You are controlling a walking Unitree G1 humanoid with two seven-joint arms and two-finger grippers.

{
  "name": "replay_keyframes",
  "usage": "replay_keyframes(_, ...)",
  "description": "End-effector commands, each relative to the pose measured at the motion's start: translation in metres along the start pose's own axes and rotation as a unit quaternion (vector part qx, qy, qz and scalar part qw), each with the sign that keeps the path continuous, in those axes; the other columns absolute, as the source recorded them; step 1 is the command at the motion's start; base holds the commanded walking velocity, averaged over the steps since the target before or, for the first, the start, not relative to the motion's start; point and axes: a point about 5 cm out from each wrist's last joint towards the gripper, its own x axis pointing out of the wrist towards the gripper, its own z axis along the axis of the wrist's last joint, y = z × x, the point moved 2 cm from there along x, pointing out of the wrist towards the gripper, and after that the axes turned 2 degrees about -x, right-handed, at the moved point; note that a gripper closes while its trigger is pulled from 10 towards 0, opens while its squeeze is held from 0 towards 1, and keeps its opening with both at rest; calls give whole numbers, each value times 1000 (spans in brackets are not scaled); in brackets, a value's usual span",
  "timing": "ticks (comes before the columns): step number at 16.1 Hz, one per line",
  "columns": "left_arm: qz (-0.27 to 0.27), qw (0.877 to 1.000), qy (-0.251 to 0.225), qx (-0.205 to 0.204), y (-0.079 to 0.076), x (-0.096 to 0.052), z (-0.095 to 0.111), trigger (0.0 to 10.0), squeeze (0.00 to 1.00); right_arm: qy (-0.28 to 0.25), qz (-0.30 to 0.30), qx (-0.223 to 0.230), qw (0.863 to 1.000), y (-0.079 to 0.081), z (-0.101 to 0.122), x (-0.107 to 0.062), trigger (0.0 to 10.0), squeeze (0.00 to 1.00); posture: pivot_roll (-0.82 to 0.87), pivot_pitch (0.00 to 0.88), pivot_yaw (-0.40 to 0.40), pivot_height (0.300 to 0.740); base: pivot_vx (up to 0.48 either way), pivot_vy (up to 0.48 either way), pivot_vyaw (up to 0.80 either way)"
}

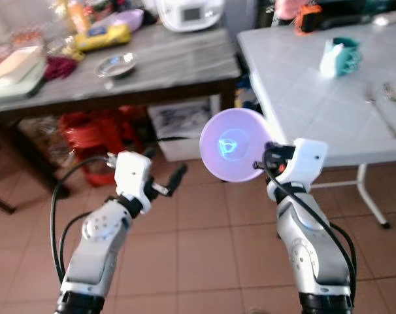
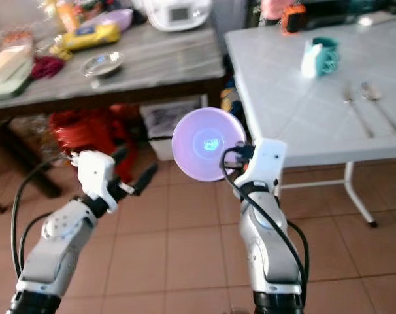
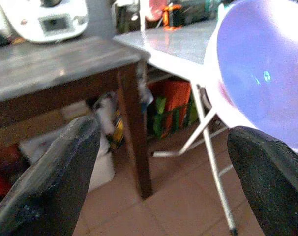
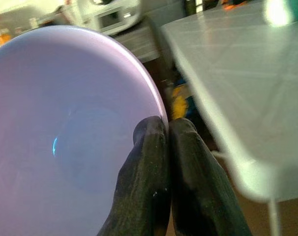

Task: Setting the table

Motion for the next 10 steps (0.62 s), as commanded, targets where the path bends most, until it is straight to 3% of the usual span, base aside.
replay_keyframes(1, -9, 1000, -1, -2, -6, 2, 0, 10000, 0, -5, -9, -3, 1000, -6, 2, 0, 10000, 0, -142, 74, 118, 740, 300, 0, 0)
replay_keyframes(5, -10, 1000, -1, -3, -6, 2, -1, 10000, 0, -4, -9, -4, 1000, -6, 1, 0, 10000, 0, -144, 73, 118, 740, 350, 0, 0)
replay_keyframes(6, 10, 1000, 11, -10, -4, 2, -5, 10000, 0, -3, -11, -5, 1000, -7, 1, -1, 10000, 0, -143, 75, 118, 740, 0, 0, 0)
replay_keyframes(10, 6, 1000, 12, -9, -4, 2, -6, 10000, 0, -2, -10, -5, 1000, -6, 0, -1, 10000, 0, -141, 77, 119, 740, 0, 0, 0)
